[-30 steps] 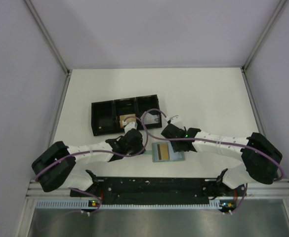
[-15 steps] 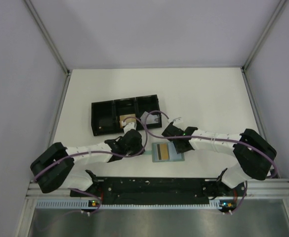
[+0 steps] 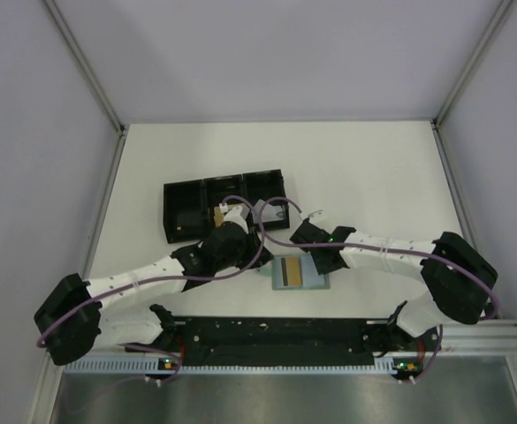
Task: Take the credit cards out of the card holder
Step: Remove the credit card from the card holder.
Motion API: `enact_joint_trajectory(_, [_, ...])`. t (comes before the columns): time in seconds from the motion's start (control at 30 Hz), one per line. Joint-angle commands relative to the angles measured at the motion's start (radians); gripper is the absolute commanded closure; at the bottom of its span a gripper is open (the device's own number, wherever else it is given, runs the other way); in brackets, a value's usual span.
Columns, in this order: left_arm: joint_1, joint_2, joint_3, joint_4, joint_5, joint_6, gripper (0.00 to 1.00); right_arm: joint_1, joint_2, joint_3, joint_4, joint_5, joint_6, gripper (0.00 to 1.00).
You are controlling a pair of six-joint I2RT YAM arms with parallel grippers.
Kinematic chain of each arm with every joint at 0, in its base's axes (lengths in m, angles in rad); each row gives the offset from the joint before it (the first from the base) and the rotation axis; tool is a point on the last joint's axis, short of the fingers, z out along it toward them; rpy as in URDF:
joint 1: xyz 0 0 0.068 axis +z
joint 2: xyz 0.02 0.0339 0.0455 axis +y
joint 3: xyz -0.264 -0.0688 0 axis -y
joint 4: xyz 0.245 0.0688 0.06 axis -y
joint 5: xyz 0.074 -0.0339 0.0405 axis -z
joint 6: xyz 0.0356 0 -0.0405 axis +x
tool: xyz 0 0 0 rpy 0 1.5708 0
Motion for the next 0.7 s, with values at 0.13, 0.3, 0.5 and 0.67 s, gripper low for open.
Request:
enact_joint_trajectory(0.13, [-0.009,0.114,0.145,0.137,0.137,0.028,0.71,-0.008,-0.139,0.038,0.047,-0.042,-0.034,0.74])
enact_joint_trajectory(0.3, [-0.025,0.206,0.199,0.154,0.144,0.039,0.74,-0.006,-0.196,0.049,0.075,-0.076,-0.052,0.78])
enact_joint_trajectory(0.5, [-0.04,0.362,0.289,0.157,0.166,0.045,0.8,-0.008,-0.282,0.056,0.082,-0.106,-0.052,0.85])
enact_joint_trajectory(0.67, [-0.042,0.422,0.323,0.14,0.125,0.048,0.81,-0.01,-0.35,0.021,0.159,-0.233,-0.048,0.89])
